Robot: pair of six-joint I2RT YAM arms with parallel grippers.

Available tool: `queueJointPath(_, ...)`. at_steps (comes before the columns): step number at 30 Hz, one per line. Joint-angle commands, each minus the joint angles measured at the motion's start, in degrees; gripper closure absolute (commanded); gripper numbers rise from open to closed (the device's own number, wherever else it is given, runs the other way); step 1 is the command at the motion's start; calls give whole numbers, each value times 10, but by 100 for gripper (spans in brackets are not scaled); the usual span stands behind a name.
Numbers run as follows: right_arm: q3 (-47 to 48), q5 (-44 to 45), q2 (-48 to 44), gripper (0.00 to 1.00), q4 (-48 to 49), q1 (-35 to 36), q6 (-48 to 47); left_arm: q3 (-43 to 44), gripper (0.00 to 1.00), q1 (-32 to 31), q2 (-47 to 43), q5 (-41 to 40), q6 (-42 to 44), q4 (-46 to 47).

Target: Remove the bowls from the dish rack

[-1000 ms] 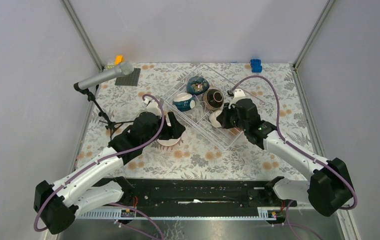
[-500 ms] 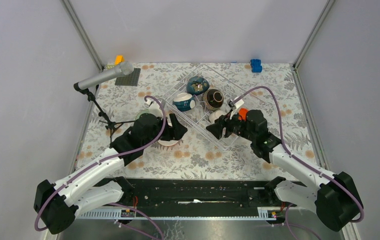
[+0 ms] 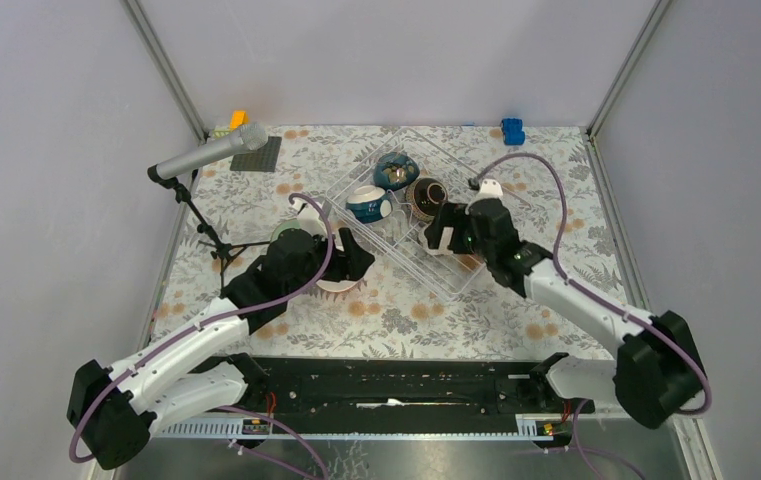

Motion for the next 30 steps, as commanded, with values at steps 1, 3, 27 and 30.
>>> queueJointPath(1, 130, 102, 73, 0, -177, 2, 103, 3, 25, 4, -17, -19, 13, 25)
queueJointPath(3, 158, 115, 102, 0, -197, 3, 111, 1, 26, 3, -18, -21, 11, 25)
queueJointPath(27, 310, 130, 363, 0, -251, 5, -7, 9, 24, 7, -5, -38, 8, 17)
queueJointPath(30, 317, 126, 379, 12, -250, 5, -6, 14, 24, 10, -6, -44, 6, 8)
